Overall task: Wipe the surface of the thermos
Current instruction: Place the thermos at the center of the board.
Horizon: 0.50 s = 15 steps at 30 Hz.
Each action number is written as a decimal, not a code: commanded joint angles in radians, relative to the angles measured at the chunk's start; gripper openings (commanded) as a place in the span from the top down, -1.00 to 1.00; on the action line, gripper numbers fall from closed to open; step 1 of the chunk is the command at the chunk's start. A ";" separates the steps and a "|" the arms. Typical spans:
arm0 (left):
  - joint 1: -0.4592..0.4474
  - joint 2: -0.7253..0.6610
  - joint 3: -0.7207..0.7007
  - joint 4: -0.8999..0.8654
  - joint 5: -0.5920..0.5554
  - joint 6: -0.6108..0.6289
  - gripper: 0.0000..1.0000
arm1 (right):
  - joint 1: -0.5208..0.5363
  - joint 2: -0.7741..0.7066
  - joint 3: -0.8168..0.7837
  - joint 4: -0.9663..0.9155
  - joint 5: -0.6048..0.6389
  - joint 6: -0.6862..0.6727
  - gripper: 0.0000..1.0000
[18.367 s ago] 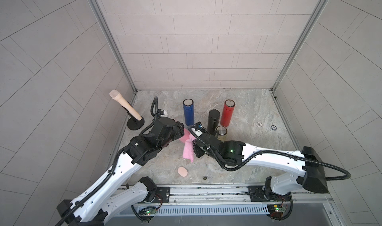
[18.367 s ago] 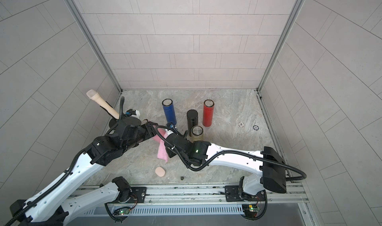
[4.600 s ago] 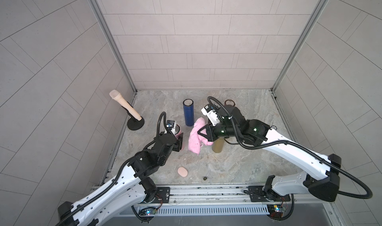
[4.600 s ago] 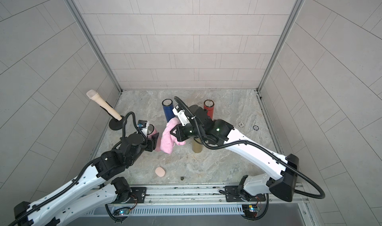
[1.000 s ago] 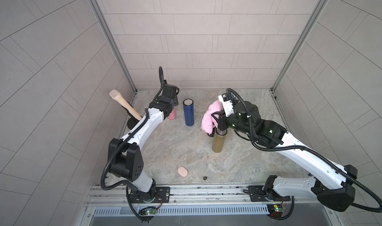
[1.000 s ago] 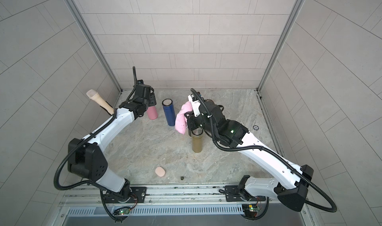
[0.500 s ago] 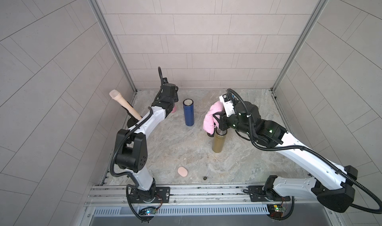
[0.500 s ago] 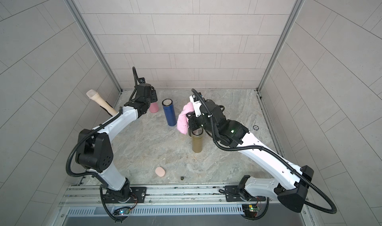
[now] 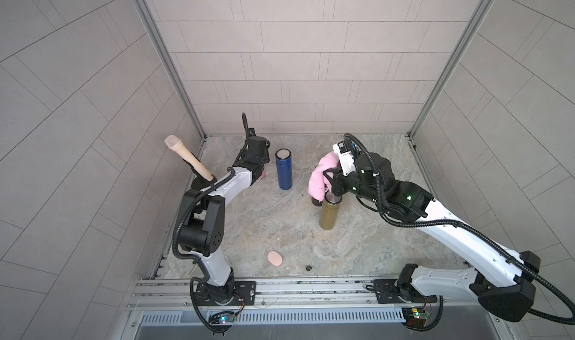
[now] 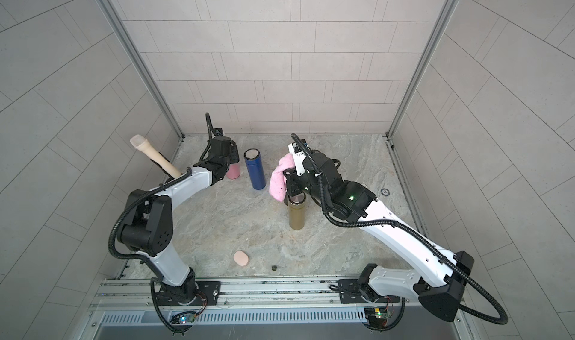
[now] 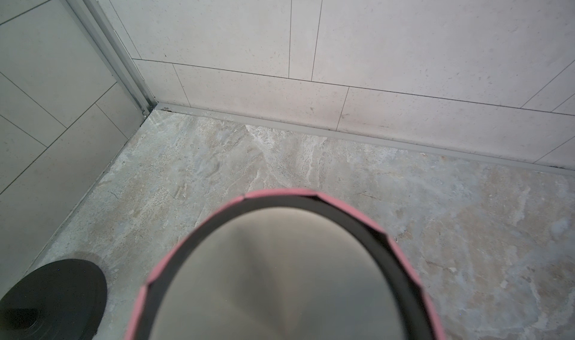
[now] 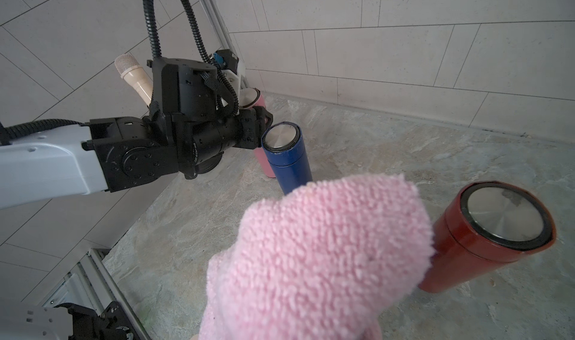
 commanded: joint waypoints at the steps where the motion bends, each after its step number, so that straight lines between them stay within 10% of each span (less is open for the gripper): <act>1: 0.000 -0.038 -0.017 0.065 -0.029 0.016 -0.36 | -0.009 -0.028 -0.004 0.001 0.006 -0.007 1.00; 7: -0.001 -0.084 -0.041 0.060 -0.058 0.027 -1.00 | -0.012 -0.025 0.001 0.002 -0.012 -0.006 1.00; 15: -0.005 -0.260 -0.045 -0.052 -0.109 -0.013 -1.00 | -0.021 -0.017 0.056 -0.025 -0.038 0.002 1.00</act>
